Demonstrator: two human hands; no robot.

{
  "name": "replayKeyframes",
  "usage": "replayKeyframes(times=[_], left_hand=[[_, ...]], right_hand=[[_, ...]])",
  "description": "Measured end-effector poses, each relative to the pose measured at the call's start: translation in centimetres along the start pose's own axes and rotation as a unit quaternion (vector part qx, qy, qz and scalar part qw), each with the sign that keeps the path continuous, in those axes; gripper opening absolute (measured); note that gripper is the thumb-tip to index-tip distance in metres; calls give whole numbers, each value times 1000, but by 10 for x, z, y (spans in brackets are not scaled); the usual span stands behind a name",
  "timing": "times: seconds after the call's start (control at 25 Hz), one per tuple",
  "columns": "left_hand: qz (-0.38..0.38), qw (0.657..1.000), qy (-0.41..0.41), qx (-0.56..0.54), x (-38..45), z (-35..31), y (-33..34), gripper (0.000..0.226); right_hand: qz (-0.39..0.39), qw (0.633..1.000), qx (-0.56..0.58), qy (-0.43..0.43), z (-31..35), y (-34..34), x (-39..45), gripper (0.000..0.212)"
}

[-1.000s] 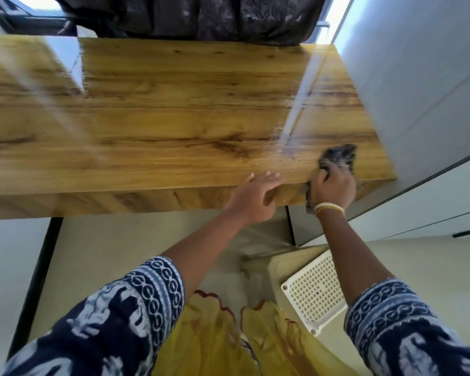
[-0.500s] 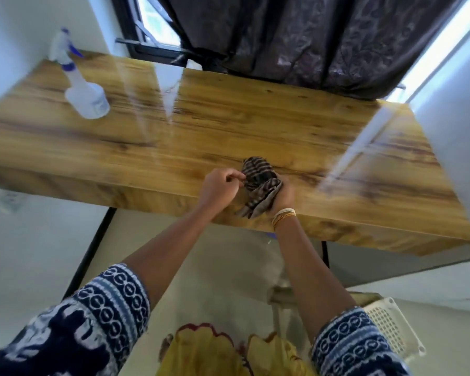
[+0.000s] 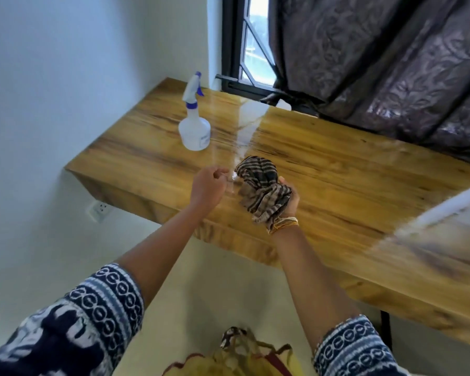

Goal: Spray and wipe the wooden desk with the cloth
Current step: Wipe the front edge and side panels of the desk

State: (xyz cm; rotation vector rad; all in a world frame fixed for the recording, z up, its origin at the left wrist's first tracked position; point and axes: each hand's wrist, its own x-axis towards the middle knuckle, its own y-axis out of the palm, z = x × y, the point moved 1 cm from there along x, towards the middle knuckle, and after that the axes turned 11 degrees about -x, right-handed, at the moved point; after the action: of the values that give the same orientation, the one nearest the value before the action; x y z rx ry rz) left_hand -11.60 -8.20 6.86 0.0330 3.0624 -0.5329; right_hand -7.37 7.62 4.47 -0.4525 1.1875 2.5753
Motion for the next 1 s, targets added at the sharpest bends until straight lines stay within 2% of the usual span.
replayKeyframes(times=[0.08,0.24,0.36,0.4,0.52,0.64,0.72,0.8,0.88,1.0], left_hand=[[-33,999,2,-7,28,0,-13,27],[-136,990,-3,-27,89,-4,-36,25],[-183,982,-22,-43,138,-10,-49,42],[-185,982,-25,-43,156,-12,-52,51],[-161,986,-24,-21,199,-15,-59,71],[-78,996,44,-13,220,-25,-59,69],[-34,998,55,-3,230,-33,-58,56],[1,999,45,-25,232,-39,-53,39],[28,996,41,-68,231,-41,-50,48],[87,987,-23,-130,226,-53,-48,49]], right_hand=[[1,1000,-14,9,2,22,29,57],[-2,999,-44,9,17,64,93,38],[4,998,-61,1,32,94,133,57],[11,998,-65,2,36,104,147,57],[28,997,-76,17,43,117,186,32],[49,993,-110,3,49,120,214,32],[67,991,-113,11,53,119,228,30],[84,990,-112,26,56,118,238,31],[93,990,-98,33,62,116,245,36],[125,989,-73,30,71,118,249,40]])
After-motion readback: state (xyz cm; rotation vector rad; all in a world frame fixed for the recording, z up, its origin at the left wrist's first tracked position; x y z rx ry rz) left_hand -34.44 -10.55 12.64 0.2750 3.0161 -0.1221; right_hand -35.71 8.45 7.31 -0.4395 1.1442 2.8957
